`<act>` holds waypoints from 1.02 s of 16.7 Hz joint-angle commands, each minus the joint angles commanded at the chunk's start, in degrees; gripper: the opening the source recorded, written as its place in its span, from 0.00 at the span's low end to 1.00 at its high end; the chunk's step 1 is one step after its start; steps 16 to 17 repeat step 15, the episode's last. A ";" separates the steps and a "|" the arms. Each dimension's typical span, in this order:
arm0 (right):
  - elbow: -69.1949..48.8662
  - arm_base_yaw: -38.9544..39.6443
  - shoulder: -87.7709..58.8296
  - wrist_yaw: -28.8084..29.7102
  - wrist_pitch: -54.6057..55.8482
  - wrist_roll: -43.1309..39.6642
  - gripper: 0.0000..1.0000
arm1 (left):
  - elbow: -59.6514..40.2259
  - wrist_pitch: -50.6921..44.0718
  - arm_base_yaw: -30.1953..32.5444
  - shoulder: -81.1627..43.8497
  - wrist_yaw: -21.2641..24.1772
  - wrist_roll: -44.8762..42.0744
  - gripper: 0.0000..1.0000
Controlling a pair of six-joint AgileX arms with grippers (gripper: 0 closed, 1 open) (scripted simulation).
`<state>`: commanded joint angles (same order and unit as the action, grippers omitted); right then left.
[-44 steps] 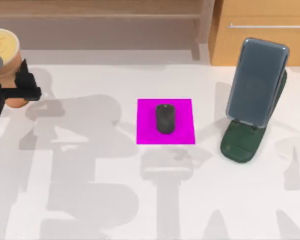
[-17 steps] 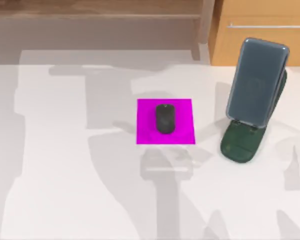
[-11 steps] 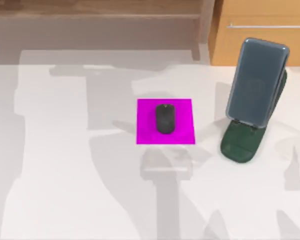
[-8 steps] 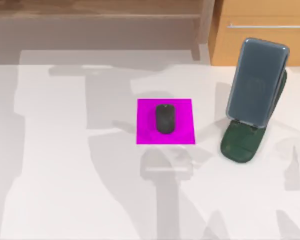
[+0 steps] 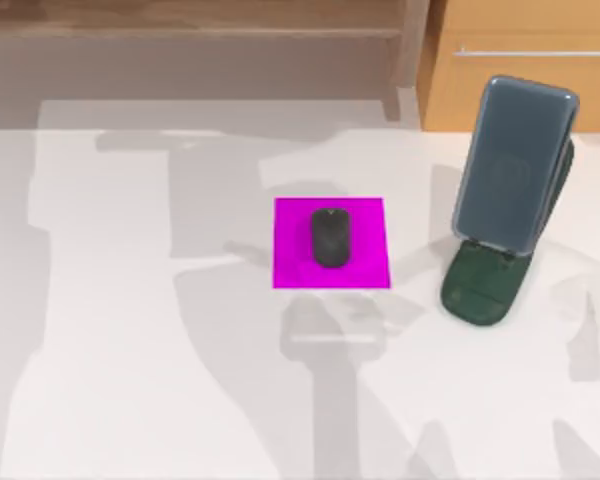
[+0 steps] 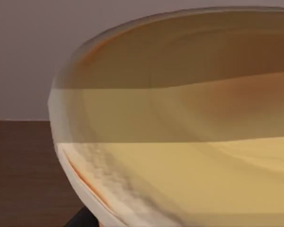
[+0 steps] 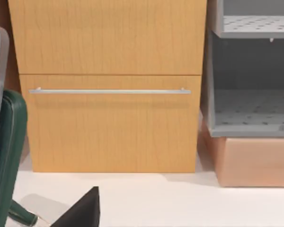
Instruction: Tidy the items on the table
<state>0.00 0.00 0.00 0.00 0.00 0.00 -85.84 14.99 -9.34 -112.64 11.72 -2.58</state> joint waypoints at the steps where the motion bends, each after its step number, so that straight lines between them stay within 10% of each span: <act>1: 0.00 0.00 0.00 0.00 0.00 0.00 1.00 | 0.00 0.00 0.00 0.00 0.00 0.00 0.38; 9: 0.00 0.00 0.00 0.00 0.00 0.00 1.00 | 0.00 0.00 0.00 0.00 0.00 0.00 0.98; 17: 0.00 0.00 0.00 0.00 0.00 0.00 1.00 | 0.00 0.00 0.00 0.00 0.00 0.00 1.00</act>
